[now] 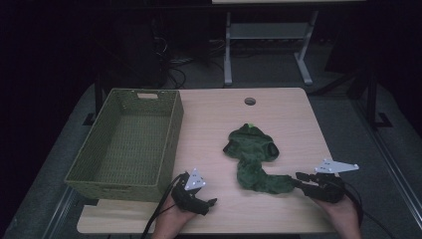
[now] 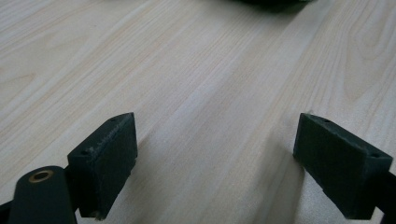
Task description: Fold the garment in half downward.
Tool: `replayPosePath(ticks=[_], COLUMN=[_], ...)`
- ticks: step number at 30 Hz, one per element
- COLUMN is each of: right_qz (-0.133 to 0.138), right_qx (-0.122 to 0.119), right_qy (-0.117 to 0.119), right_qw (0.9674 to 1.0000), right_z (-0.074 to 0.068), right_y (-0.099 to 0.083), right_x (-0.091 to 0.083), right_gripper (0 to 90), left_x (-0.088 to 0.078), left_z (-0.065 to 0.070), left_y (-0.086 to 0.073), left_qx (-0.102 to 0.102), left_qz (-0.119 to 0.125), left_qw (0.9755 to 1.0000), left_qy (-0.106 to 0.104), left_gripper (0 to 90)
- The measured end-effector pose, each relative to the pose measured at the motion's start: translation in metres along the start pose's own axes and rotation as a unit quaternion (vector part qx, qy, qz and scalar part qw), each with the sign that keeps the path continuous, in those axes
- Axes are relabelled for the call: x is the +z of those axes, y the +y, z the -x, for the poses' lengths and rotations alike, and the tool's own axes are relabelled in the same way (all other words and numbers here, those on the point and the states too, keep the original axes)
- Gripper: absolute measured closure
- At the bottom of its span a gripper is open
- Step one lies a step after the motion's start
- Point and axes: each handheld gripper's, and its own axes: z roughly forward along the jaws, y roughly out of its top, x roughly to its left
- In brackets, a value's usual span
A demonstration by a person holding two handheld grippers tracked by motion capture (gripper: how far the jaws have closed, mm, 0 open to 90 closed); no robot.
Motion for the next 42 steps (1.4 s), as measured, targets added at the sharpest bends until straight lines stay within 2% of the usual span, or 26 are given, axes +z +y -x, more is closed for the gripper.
replayPosePath(ticks=[10,19,22,24,25,27,33,42], right_qz=[-0.019,-0.030,-0.038,-0.039,-0.041,-0.045,-0.030,-0.011], right_qx=[0.008,0.015,0.022,0.016,0.014,0.019,0.015,-0.001], right_qy=[0.007,0.031,0.040,0.044,0.043,0.045,0.030,0.012], right_qw=[0.9998,0.9989,0.9982,0.9981,0.9981,0.9978,0.9990,0.9999], right_z=[0.000,0.001,0.001,0.002,0.001,0.001,0.009,0.008], right_y=[-0.025,-0.023,-0.022,-0.021,-0.020,-0.019,-0.016,-0.005], right_x=[-0.007,0.006,0.011,0.013,0.012,0.012,0.000,-0.013], right_gripper=[61.1,59.1,63.9,76.9,81.3,83.8,84.3,84.6], left_x=[0.000,0.000,0.000,0.000,0.000,0.000,0.000,0.000], left_z=[0.000,0.000,0.000,0.000,0.000,0.000,0.000,0.000], left_y=[0.000,0.000,0.000,0.000,0.000,0.000,0.000,0.000], left_qx=[0.000,0.000,0.000,0.000,0.000,0.000,0.000,-0.001], left_qz=[0.000,0.000,0.000,0.000,0.000,0.000,0.000,0.000], left_qw=[1.0000,1.0000,1.0000,1.0000,1.0000,1.0000,1.0000,1.0000], left_qy=[0.000,0.000,0.000,0.000,0.000,0.000,0.000,0.000], left_gripper=[12.8,12.8,12.8,12.8,12.8,12.8,12.8,12.8])
